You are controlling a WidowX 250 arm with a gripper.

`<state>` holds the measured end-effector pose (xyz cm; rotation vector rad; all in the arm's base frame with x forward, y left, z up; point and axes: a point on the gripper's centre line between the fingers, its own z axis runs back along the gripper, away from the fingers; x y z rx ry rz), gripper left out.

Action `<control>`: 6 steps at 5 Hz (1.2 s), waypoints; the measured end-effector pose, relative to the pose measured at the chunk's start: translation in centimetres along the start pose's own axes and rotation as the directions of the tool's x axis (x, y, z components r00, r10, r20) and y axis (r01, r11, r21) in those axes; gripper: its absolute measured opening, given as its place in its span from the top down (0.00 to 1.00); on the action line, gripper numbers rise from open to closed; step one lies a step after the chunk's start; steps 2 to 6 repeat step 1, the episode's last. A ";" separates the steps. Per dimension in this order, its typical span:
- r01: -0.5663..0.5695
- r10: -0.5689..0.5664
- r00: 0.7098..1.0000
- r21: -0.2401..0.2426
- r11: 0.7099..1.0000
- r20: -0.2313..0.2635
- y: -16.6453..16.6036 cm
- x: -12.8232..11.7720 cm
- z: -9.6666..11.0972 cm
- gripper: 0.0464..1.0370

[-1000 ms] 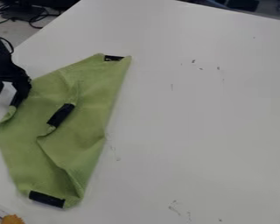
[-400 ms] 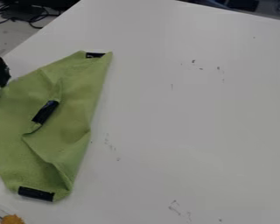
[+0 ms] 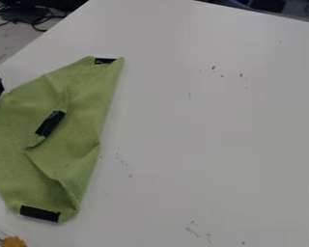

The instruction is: Unfold the cloth from right to left

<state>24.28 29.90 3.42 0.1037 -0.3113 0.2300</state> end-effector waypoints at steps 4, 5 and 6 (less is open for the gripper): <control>0.004 -0.004 1.000 0.000 1.000 0.002 0.0 0.0 0.1 0.04; 0.004 -0.004 1.000 0.000 1.000 0.002 0.0 0.0 0.1 0.04; 0.004 -0.004 1.000 0.000 1.000 0.002 0.0 0.0 0.1 0.04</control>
